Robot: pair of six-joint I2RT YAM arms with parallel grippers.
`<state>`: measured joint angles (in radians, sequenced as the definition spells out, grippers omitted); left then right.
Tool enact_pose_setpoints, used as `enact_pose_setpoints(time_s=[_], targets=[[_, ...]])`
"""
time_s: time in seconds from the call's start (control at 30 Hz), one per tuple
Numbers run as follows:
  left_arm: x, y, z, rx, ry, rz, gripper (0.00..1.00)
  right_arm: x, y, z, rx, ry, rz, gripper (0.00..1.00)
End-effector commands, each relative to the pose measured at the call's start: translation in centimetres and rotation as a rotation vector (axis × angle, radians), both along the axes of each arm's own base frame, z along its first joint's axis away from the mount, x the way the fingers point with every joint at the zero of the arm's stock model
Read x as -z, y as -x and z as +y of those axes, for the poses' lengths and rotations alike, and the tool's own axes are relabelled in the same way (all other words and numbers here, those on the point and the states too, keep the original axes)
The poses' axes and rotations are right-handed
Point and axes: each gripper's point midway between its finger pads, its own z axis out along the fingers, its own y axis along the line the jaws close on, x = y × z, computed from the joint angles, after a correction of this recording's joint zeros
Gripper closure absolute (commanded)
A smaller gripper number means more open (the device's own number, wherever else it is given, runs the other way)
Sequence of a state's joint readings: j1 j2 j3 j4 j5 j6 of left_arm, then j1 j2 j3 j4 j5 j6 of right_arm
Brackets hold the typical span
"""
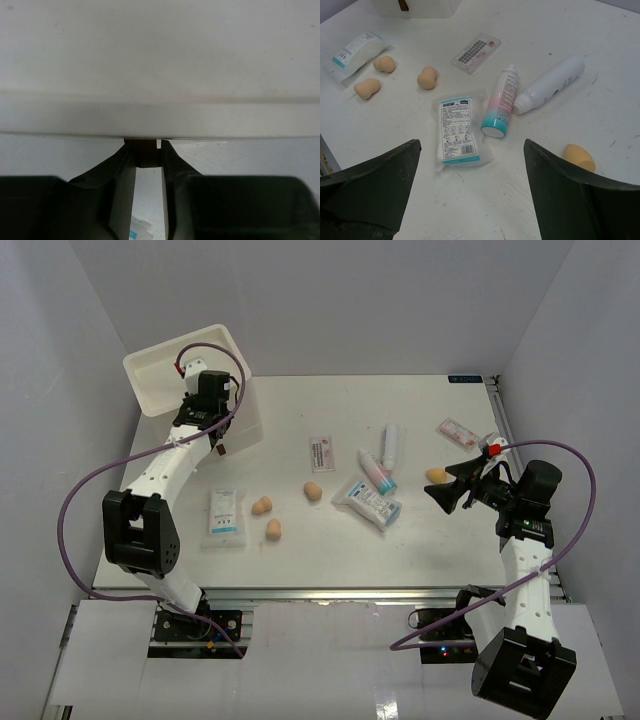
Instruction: Organize the makeup
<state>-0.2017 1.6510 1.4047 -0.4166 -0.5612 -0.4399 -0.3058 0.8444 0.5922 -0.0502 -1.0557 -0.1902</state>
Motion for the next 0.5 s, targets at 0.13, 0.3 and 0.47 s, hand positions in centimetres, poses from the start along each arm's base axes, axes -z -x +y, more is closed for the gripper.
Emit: enact_pose_setpoints(time_s=[0.13, 0.3, 0.47], targets=[[-3.0, 1.3, -0.7, 0.047, 0.068, -0.096, 0.92, -0.4, -0.2, 0.0, -0.001, 0.002, -0.022, 0.10], [-1.7, 3.6, -3.2, 0.145, 0.170, -0.072, 1.00, -0.4, -0.2, 0.0, -0.001, 0.001, -0.020, 0.10], [-1.0, 6.7, -5.8, 0.229, 0.245, -0.058, 1.00, -0.4, -0.2, 0.0, -0.003, 0.001, -0.020, 0.10]])
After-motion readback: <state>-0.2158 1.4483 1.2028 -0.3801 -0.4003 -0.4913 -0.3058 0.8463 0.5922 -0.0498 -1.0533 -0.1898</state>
